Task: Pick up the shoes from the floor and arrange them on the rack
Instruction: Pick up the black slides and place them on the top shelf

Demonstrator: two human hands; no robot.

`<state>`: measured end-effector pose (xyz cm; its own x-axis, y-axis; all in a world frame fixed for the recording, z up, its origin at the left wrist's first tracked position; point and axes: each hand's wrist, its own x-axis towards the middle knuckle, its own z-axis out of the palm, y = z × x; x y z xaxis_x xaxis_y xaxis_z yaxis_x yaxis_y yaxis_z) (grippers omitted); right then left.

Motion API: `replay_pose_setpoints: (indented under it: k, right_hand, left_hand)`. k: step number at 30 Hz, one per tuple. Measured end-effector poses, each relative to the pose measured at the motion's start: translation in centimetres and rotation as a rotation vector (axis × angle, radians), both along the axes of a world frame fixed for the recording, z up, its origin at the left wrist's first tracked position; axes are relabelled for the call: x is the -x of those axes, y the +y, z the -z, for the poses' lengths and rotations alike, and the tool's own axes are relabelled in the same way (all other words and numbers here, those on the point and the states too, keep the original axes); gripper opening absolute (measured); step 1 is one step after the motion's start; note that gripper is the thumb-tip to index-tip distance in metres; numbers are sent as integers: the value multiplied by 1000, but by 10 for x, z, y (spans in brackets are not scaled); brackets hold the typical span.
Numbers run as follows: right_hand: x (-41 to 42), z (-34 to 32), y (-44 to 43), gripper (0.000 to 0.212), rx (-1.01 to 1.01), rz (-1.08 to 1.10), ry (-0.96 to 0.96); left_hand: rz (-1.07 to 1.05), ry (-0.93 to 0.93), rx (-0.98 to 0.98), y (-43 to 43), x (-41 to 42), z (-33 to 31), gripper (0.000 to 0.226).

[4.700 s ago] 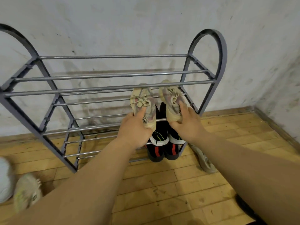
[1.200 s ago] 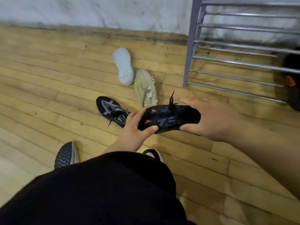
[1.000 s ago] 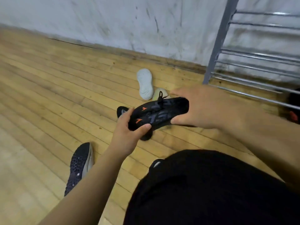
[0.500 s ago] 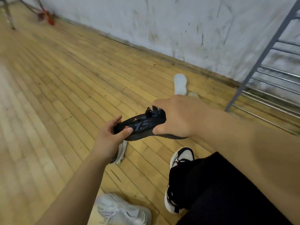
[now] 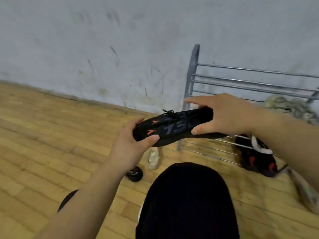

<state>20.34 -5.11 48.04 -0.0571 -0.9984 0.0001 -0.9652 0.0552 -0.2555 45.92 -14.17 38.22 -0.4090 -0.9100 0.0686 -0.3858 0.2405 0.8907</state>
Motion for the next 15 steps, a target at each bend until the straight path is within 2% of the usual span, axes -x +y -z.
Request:
replay_pose_setpoints:
  k: [4,7,12,14,15]
  right_hand:
    - [105,-24,126,90,133,342,-72]
    - [153,-1,245,92,221,631,-206]
    - [168,89,430,88,220,1035,-321]
    - [156,122,492,86,202,1170,-381]
    - [148,138,517,85,200,1235,-438]
  left_hand:
    - [441,-91,124,26,154,-64,68]
    - [761,-194,238,86,263,-84,71]
    - [1155,-410,401,249,383,-49,63]
    - [1264,-501,419,310,404,-18,67]
    - [1328,-541,406,333,412,-4,76]
